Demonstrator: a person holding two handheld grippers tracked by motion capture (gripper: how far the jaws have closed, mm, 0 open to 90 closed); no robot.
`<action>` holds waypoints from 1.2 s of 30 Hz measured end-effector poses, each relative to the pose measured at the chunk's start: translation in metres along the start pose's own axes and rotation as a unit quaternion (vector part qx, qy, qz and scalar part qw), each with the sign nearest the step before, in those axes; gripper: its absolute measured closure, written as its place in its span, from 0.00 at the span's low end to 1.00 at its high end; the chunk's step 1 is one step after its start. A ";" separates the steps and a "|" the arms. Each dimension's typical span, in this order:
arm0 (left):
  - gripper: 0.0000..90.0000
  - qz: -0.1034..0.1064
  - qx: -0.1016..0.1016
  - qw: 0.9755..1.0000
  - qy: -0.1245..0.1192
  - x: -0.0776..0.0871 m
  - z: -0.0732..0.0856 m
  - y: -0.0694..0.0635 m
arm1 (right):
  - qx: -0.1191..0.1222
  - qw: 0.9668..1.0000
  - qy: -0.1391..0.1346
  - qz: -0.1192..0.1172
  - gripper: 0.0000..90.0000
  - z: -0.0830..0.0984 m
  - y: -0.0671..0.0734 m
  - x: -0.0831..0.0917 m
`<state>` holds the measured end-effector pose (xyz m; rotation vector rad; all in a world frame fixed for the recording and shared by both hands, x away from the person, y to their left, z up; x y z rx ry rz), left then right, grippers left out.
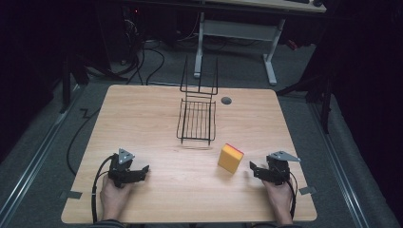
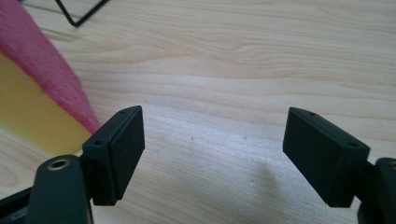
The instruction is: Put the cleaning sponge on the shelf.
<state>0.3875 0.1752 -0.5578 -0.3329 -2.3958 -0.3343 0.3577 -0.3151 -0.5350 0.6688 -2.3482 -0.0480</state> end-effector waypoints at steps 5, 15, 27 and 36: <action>0.19 0.000 0.000 1.000 0.000 0.000 0.000 0.000 | 0.012 1.000 -0.016 -0.012 0.23 -0.002 0.004 0.006; 0.19 0.000 0.000 1.000 0.000 0.000 0.000 0.000 | 0.018 0.999 -0.030 -0.034 0.23 -0.001 0.014 0.019; 0.19 0.000 0.000 1.000 0.000 0.000 0.000 0.000 | 0.030 0.997 -0.048 -0.057 0.23 0.006 0.024 0.029; 0.19 0.000 0.000 1.000 0.000 0.000 0.000 0.000 | 0.039 0.996 -0.047 -0.072 0.23 0.009 0.034 0.031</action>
Point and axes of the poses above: each handheld gripper's, and its own axes: x roughly backward along the jaws, z roughly out of its underside, y roughly to its left, the point moved 3 cm from there along -x, roughly forward along the jaws, and after that the axes turned 14 degrees about -z, right-handed, at the moved point
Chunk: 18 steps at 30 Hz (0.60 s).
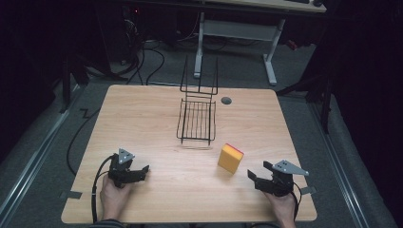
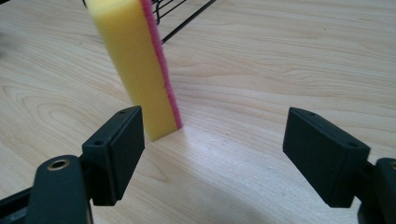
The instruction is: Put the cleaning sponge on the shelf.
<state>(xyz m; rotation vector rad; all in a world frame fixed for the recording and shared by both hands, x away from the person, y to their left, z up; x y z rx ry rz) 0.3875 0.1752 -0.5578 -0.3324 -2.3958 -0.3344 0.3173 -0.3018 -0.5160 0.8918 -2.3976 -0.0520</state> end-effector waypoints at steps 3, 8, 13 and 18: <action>0.19 0.000 0.000 1.000 0.000 0.000 0.000 0.000 | 0.006 1.000 -0.002 -0.007 0.24 -0.001 0.004 -0.001; 0.19 0.000 0.000 1.000 0.000 0.000 0.000 0.000 | 0.014 1.000 0.000 -0.013 0.23 -0.003 0.009 -0.004; 0.19 0.000 0.000 1.000 0.000 0.000 0.000 0.000 | 0.023 0.999 0.004 -0.022 0.23 -0.006 0.015 -0.008; 0.19 0.000 0.000 1.000 0.000 0.000 0.000 0.000 | 0.031 0.999 0.002 -0.034 0.23 -0.010 0.019 -0.011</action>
Point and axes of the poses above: each handheld gripper's, and its own axes: x roughly backward along the jaws, z roughly out of its underside, y roughly to its left, the point moved 3 cm from there along -x, roughly forward along the jaws, and after that the axes turned 14 degrees about -z, right-handed, at the moved point
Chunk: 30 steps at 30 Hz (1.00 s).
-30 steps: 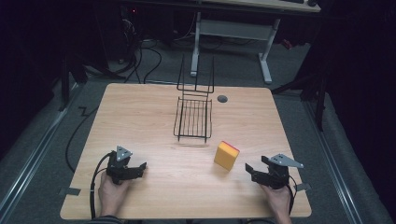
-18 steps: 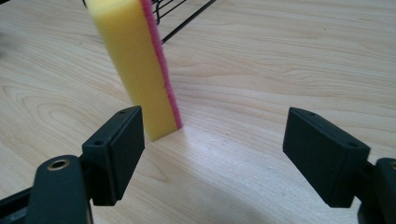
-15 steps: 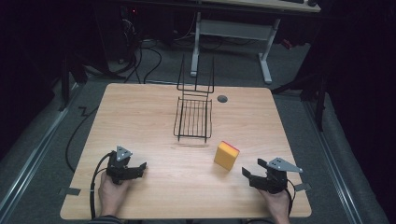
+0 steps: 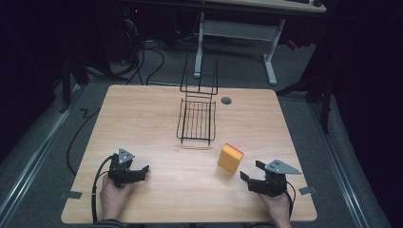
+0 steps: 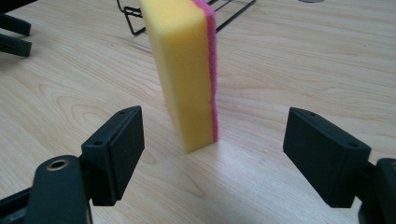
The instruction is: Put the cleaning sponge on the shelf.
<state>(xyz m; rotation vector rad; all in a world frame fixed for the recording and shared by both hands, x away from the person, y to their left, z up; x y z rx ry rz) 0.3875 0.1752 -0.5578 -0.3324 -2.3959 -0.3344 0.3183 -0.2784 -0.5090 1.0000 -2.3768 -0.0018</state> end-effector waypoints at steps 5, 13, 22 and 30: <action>0.19 0.000 0.000 1.000 0.000 0.000 0.000 0.000 | 0.005 1.000 -0.001 -0.006 0.23 -0.006 0.002 -0.004; 0.19 0.000 0.000 1.000 0.000 0.000 0.000 0.000 | 0.014 1.000 -0.001 -0.016 0.23 -0.015 0.004 -0.011; 0.19 0.000 0.000 1.000 0.000 0.000 0.000 0.000 | 0.025 0.999 0.002 -0.029 0.23 -0.024 0.005 -0.024; 0.19 0.000 0.000 1.000 0.000 0.000 0.000 0.000 | 0.028 0.999 0.007 -0.033 0.24 -0.029 0.005 -0.032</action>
Point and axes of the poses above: each handheld gripper's, and its own axes: x roughly backward along the jaws, z roughly out of its underside, y roughly to its left, the point moved 3 cm from there along -x, roughly forward along the jaws, and after that the axes turned 14 degrees about -z, right-handed, at the moved point
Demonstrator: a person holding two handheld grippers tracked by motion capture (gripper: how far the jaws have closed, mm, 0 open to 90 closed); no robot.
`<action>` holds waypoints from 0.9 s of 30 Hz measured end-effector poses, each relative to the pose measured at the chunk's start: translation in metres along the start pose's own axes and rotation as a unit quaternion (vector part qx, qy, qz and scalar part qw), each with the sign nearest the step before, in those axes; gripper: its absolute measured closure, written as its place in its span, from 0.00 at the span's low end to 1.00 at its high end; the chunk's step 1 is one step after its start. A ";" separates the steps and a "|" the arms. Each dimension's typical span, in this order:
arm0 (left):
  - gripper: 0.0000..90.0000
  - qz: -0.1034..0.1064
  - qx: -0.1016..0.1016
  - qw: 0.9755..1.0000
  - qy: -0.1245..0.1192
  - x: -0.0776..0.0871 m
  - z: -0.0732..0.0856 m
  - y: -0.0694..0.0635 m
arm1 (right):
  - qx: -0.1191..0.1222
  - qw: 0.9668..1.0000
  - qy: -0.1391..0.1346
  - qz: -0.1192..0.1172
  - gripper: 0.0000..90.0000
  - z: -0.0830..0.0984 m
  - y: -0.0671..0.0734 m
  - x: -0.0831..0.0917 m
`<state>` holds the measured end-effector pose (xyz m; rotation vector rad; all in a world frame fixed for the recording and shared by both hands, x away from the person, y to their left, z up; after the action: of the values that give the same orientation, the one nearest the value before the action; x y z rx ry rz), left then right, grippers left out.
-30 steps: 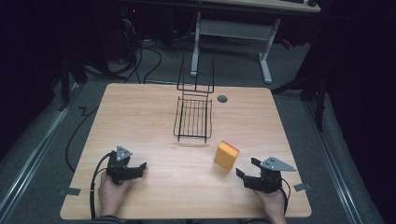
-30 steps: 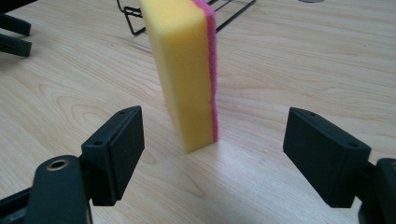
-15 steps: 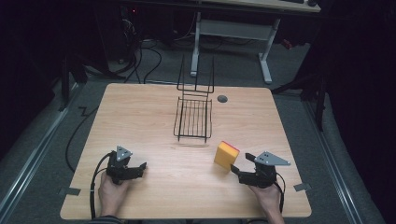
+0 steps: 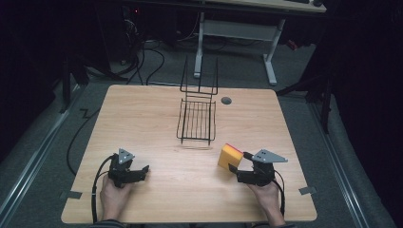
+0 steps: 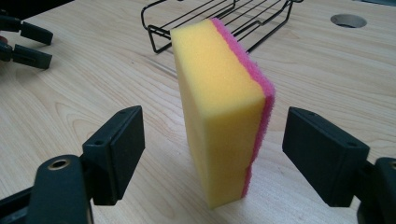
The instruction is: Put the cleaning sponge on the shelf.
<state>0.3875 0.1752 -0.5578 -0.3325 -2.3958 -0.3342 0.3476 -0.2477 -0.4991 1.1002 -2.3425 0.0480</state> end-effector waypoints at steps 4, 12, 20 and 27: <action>0.19 0.000 0.000 1.000 0.000 0.000 0.000 0.000 | 0.001 1.000 0.003 -0.002 0.25 -0.001 -0.001 -0.004; 0.19 0.000 0.000 1.000 0.000 0.000 0.000 0.000 | -0.003 1.000 0.019 -0.012 0.27 0.001 -0.007 -0.015; 0.19 0.000 0.000 1.000 0.000 0.000 0.000 0.000 | -0.008 1.000 0.020 -0.016 0.30 0.002 -0.011 -0.023; 0.19 0.000 0.000 1.000 0.000 0.000 0.000 0.000 | -0.010 0.999 0.028 -0.017 0.33 0.004 -0.013 -0.028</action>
<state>0.3875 0.1752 -0.5578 -0.3329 -2.3954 -0.3338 0.3698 -0.2377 -0.5185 1.1145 -2.2699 0.0411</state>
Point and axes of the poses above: each handheld gripper's, and its own axes: x roughly backward along the jaws, z roughly out of its underside, y roughly to its left, the point moved 3 cm from there along -x, roughly forward along the jaws, and after that the axes turned 14 degrees about -z, right-handed, at the moved point
